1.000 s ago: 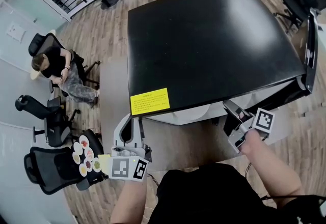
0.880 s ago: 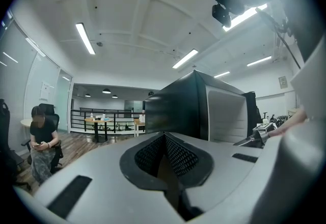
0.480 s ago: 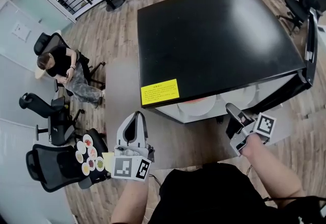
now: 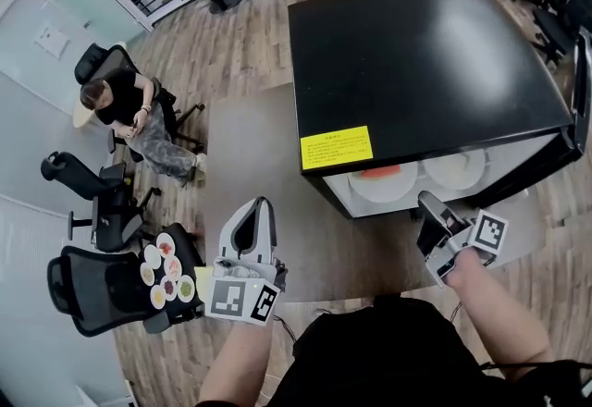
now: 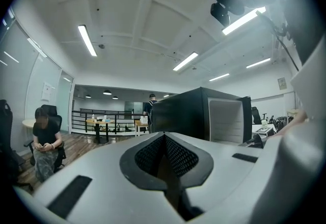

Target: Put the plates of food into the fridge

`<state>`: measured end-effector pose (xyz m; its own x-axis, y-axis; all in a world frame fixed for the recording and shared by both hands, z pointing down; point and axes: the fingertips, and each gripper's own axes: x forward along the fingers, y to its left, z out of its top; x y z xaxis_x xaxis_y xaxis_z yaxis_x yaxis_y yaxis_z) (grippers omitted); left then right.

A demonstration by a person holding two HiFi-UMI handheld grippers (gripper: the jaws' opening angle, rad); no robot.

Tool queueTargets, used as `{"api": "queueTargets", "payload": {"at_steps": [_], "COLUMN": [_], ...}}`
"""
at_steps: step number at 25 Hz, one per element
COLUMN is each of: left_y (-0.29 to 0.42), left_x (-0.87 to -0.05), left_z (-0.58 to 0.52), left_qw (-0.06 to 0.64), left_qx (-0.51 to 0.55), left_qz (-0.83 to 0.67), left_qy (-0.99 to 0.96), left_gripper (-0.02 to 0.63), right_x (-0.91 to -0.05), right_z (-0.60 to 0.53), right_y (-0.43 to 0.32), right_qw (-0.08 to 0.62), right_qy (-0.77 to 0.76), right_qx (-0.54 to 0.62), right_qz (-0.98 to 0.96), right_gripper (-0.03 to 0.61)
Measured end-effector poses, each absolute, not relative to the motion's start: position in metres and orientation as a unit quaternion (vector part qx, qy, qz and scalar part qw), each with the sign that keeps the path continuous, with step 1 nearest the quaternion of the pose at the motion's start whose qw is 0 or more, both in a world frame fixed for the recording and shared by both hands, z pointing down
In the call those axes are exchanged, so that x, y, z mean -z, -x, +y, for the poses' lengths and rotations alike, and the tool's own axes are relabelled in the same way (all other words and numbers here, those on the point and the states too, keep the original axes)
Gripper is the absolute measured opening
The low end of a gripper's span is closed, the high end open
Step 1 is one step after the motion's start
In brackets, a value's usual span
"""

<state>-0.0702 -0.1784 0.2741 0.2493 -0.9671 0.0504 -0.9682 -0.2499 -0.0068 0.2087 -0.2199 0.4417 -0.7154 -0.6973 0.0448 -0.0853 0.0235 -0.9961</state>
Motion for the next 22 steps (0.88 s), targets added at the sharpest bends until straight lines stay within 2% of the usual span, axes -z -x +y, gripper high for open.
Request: {"api": "queueTargets", "payload": {"at_steps": [6,22], "left_y": [0.078,0.289], "left_x": [-0.257,-0.287], "left_z": [-0.169,-0.018], "left_qw": [0.018,0.024], "left_qx": [-0.024,0.001], "left_qz": [-0.621,-0.721], "left_qy": [-0.784,-0.692], "left_gripper": [0.005,0.005], "right_x": [-0.41,-0.425], "right_z": [-0.211,-0.107], "right_y": [-0.191,0.045], "right_qw": [0.223,0.11], "right_qy": [0.271,0.159], "right_qx": [0.615,0.613], "right_qz": [0.706,0.766], "right_gripper": [0.189,0.179]}}
